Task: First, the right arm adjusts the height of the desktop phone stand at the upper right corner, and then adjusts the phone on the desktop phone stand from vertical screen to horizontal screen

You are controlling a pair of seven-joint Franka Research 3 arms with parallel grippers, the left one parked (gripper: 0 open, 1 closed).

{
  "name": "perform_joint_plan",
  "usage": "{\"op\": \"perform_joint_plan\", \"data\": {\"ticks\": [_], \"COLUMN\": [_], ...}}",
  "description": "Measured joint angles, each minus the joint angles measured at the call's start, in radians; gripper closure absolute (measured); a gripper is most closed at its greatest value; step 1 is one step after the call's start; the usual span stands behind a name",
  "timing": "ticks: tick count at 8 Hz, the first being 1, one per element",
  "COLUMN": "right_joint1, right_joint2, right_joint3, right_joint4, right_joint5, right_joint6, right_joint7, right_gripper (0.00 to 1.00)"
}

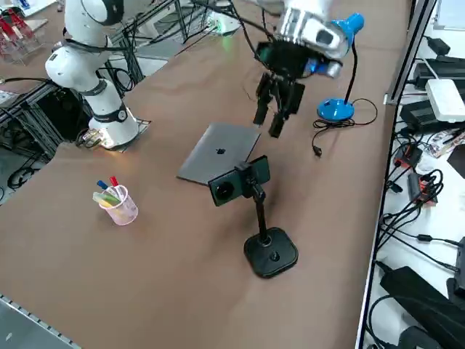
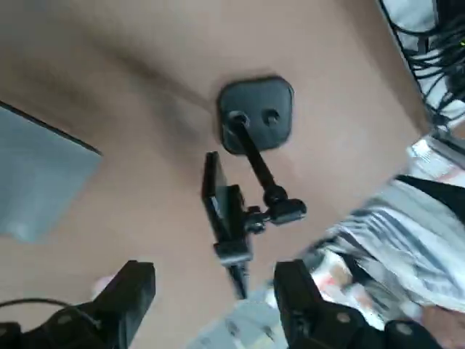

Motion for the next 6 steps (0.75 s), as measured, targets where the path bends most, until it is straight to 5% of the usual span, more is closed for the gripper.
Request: {"op": "perform_joint_plan", "data": {"ticks": [4, 6], "right_joint1": [-0.043, -0.043], "right_joint2": [-0.129, -0.218], "right_joint3": [0.001, 0.002], "right_joint4": [-0.03, -0.133], "right_joint5": [0.248, 0.325], "right_joint6": [-0.026, 0.003], "right_joint7": [0.134, 0.305], "right_gripper": [0.0, 0.0]}}
